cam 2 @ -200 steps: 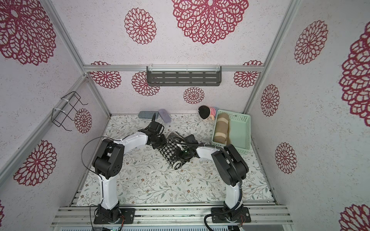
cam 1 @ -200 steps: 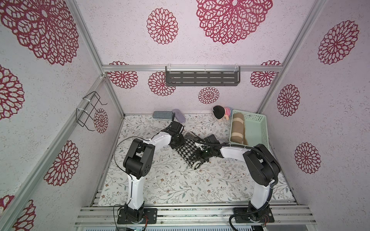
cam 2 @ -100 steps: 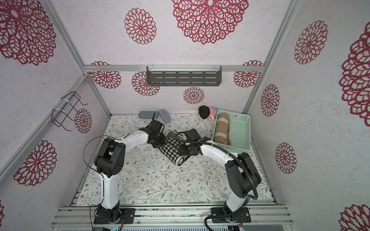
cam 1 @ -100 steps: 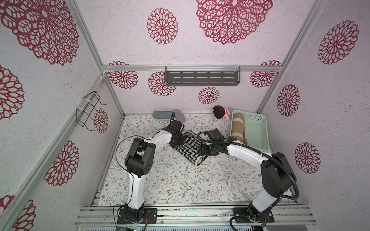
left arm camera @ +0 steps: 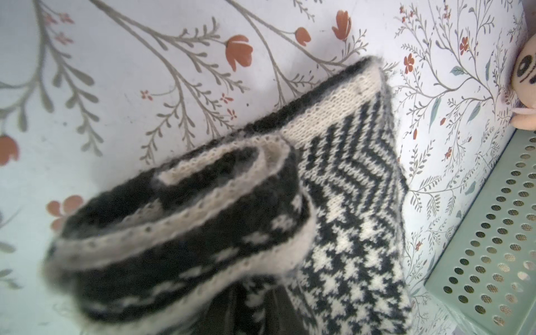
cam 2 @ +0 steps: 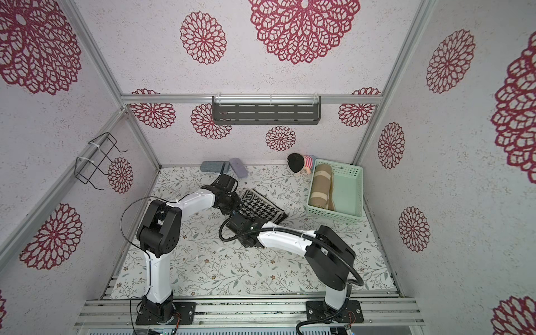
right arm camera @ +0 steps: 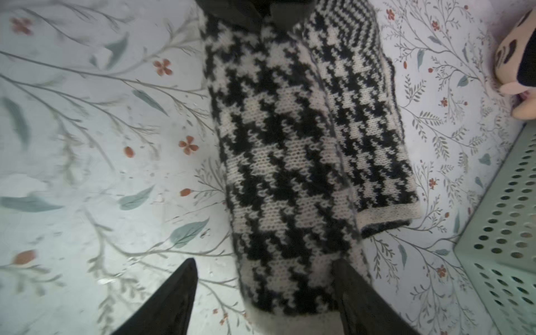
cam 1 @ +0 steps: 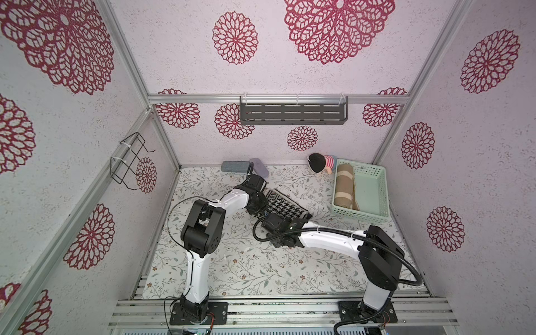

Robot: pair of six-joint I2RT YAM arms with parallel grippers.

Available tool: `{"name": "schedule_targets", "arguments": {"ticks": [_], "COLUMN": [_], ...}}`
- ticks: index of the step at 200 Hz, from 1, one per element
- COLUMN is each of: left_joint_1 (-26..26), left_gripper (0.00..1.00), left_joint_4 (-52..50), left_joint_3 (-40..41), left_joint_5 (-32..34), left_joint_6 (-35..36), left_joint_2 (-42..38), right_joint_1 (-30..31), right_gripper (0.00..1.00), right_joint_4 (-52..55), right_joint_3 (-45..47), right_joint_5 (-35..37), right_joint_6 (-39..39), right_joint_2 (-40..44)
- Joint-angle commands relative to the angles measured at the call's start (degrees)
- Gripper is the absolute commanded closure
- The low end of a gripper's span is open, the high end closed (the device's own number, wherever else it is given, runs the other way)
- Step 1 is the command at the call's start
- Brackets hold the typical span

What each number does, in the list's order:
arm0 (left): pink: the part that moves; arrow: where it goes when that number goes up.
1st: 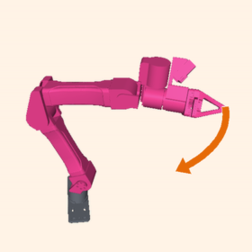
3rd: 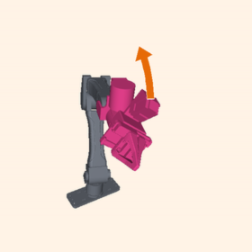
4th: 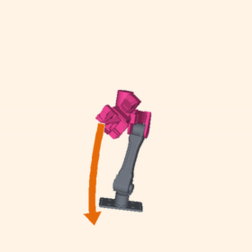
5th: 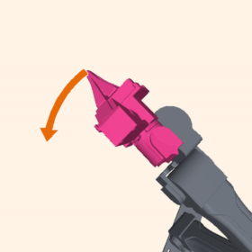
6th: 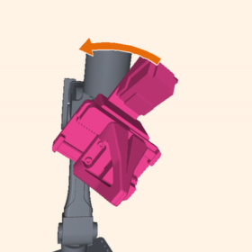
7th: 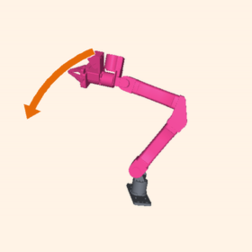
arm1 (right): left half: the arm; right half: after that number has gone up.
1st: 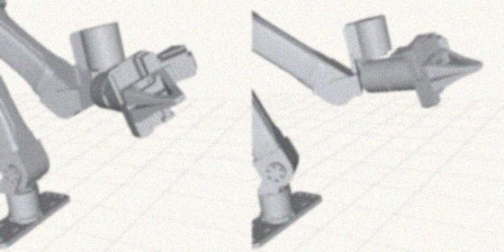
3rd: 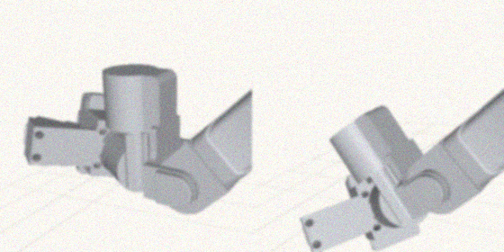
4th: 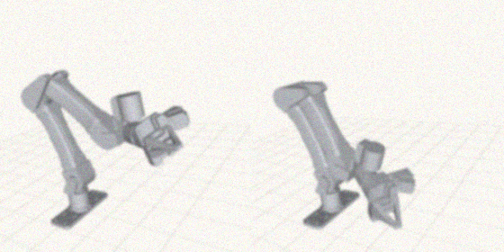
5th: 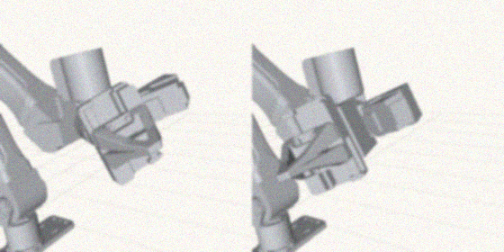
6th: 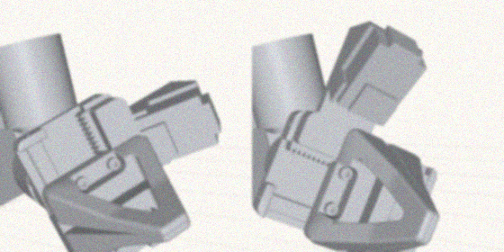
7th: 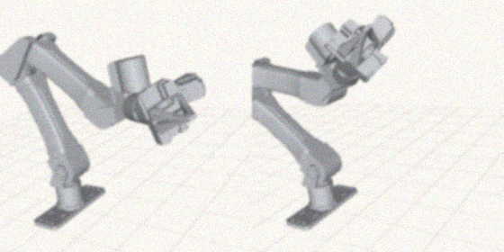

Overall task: Roll up the scarf and place it into the basket
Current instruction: Roll the scarf at the center of the board.

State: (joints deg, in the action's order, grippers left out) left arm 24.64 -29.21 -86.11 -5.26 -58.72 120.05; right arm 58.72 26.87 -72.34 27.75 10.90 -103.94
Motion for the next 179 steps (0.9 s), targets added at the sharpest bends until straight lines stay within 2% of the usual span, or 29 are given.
{"name": "schedule_targets", "arguments": {"ticks": [1, 54, 68, 92, 116, 136, 151, 179], "left_joint_1": [-0.47, -0.49, -0.74, -1.19, -1.82, -2.24, -2.47, -2.17], "left_gripper": [0.81, 0.73, 0.70, 0.62, 0.49, 0.32, 0.25, 0.22], "left_joint_4": [-2.96, -3.22, -3.41, -3.83, -3.72, -4.16, -4.74, -5.30], "left_joint_3": [0.32, -0.89, -1.17, -0.96, 1.10, 3.85, 6.48, 14.40], "left_joint_5": [2.55, 1.13, 0.46, 0.12, 0.89, 2.99, 5.19, 8.88], "left_joint_6": [0.18, 1.10, 1.56, 2.12, 2.29, 2.80, 3.32, 2.34], "left_joint_2": [2.57, 2.03, 1.47, -0.76, -5.44, -12.03, -16.69, -25.03], "right_joint_1": [-0.43, -2.14, -2.93, -4.20, -4.68, -5.20, -6.59, -10.42], "right_gripper": [0.23, 0.20, 0.23, 0.40, 0.70, 0.90, 1.00, 1.00], "right_joint_4": [-1.20, -3.49, -3.75, -3.94, -1.84, 0.38, 0.21, -8.43], "right_joint_3": [-0.84, 2.39, 3.37, 4.01, 2.23, 0.49, 0.21, 4.73], "right_joint_5": [5.46, 1.71, 0.31, -2.95, -8.15, -16.36, -26.94, -48.29], "right_joint_6": [-3.96, -4.70, -4.15, -3.48, -1.76, 1.58, 5.62, 15.63], "right_joint_2": [-1.60, -6.43, -7.13, -7.97, -7.54, -4.98, -2.34, 1.62]}}
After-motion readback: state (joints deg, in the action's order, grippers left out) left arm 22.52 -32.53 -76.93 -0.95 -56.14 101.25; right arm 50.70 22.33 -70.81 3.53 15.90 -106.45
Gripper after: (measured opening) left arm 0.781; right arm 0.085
